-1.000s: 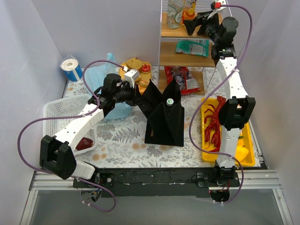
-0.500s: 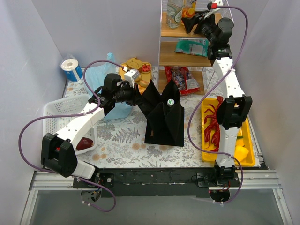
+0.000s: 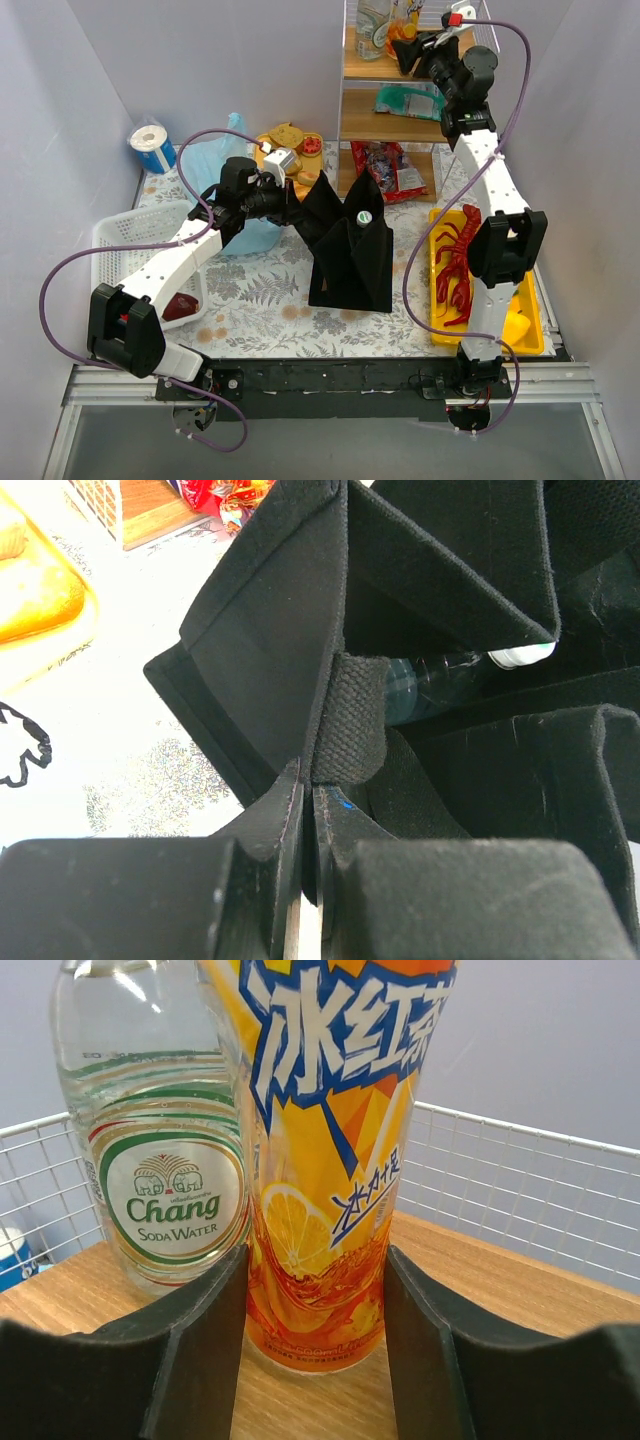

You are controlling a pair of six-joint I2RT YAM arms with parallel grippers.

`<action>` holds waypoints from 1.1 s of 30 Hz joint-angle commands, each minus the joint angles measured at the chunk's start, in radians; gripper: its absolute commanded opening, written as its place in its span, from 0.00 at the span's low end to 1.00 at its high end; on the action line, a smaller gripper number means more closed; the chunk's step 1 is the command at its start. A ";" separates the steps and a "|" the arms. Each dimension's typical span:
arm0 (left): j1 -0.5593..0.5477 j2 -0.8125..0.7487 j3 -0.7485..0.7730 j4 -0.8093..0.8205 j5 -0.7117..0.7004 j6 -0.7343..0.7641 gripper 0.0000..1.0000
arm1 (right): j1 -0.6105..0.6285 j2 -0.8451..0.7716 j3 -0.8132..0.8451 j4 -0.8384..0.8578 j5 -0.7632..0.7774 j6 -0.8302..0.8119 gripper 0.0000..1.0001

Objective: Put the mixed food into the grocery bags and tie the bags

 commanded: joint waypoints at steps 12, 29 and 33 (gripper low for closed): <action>0.006 -0.067 0.007 0.000 0.061 -0.021 0.00 | 0.031 -0.419 -0.315 0.078 0.112 -0.080 0.14; 0.006 -0.126 -0.029 0.068 0.092 -0.076 0.00 | 0.328 -0.929 -0.906 0.118 0.250 -0.091 0.04; 0.006 -0.128 -0.040 0.079 0.086 -0.079 0.00 | 0.420 -1.004 -1.064 0.109 0.278 -0.060 0.04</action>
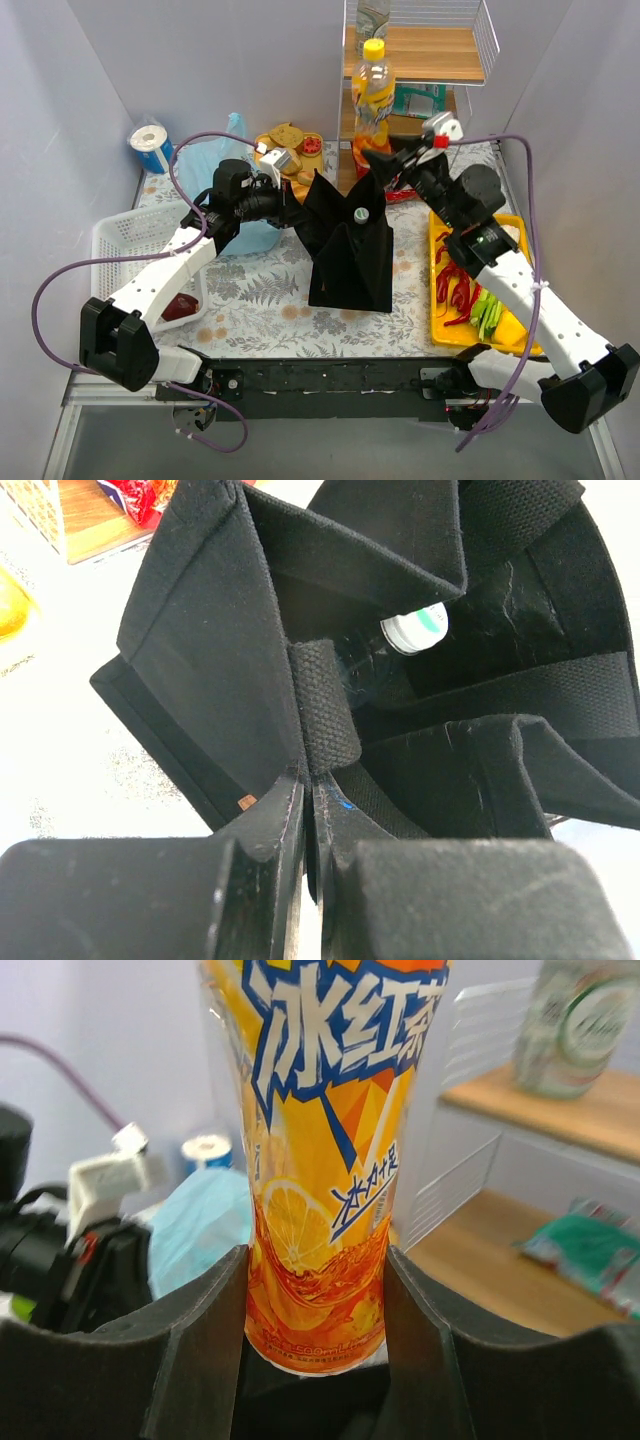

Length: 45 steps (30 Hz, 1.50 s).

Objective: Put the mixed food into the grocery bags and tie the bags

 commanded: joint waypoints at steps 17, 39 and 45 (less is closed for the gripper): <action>0.004 -0.057 -0.040 0.061 0.007 -0.001 0.00 | 0.159 -0.184 -0.305 0.000 0.226 0.073 0.02; 0.004 -0.052 -0.026 0.109 0.050 -0.034 0.00 | 0.214 -0.117 -0.346 -0.132 0.230 0.027 0.07; 0.004 -0.049 -0.008 0.130 0.065 -0.047 0.00 | 0.234 -0.120 -0.348 -0.211 0.232 -0.008 0.24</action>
